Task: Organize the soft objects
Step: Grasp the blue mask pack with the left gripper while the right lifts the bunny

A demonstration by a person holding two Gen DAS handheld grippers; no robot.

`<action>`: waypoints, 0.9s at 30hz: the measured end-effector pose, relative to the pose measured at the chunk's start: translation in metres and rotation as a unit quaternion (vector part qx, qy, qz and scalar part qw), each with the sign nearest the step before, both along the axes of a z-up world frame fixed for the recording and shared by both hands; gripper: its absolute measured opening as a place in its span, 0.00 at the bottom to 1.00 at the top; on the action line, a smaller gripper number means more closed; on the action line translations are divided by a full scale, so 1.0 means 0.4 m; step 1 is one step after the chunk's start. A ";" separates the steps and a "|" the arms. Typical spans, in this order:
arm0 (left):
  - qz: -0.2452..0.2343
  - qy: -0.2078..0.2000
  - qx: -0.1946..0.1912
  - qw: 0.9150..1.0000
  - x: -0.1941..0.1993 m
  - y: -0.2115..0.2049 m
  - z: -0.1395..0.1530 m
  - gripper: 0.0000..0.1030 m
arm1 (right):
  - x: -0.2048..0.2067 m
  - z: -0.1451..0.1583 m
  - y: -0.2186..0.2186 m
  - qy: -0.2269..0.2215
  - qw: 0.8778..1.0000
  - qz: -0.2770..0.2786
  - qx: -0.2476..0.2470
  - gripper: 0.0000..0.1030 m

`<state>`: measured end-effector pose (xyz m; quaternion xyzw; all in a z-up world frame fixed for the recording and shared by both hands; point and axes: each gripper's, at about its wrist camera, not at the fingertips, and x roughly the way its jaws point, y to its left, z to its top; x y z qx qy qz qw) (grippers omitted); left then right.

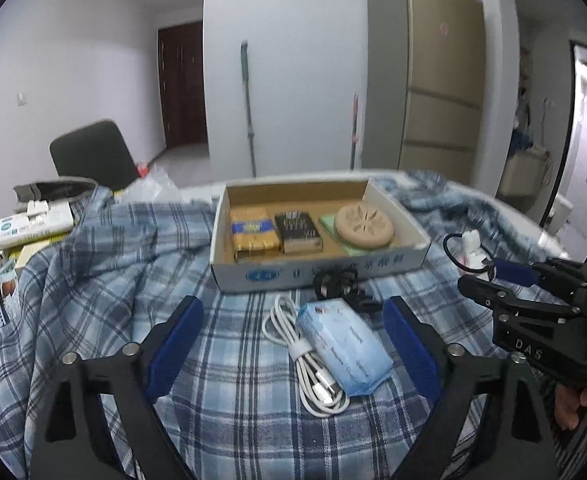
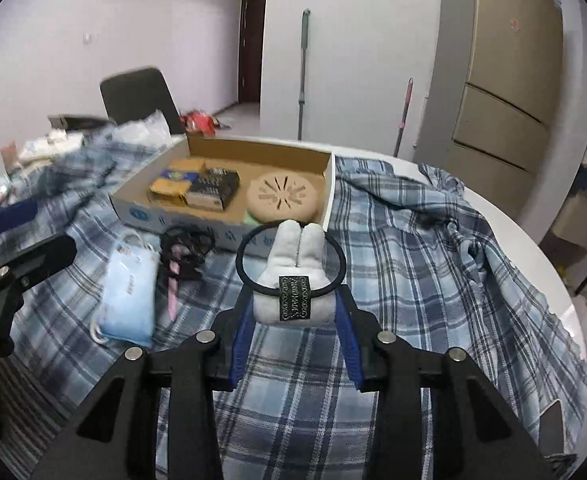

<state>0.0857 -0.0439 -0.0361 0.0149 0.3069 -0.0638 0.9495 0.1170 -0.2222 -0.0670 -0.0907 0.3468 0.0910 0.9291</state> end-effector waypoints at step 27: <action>-0.003 0.145 0.039 0.989 0.119 -0.071 -0.109 0.32 | 0.008 -0.005 -0.033 0.020 0.999 -0.003 0.046 0.37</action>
